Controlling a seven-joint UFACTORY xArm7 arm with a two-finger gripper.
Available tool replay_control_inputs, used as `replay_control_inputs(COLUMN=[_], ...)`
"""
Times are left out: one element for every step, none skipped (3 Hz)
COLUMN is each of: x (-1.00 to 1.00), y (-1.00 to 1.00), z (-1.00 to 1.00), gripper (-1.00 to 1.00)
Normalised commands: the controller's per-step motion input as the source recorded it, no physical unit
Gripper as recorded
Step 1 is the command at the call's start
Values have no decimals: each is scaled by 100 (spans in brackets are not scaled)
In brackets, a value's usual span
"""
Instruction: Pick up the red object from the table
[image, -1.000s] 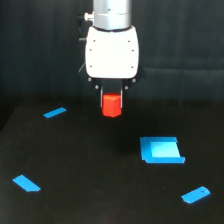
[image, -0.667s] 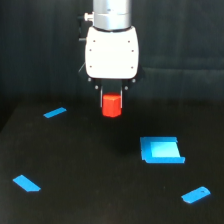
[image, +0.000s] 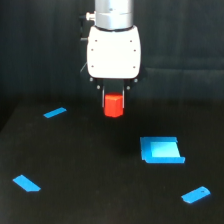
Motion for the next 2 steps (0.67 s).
replay_control_inputs(x=[3,13], y=[-4,-14], z=[11,3], gripper=[-95,-95])
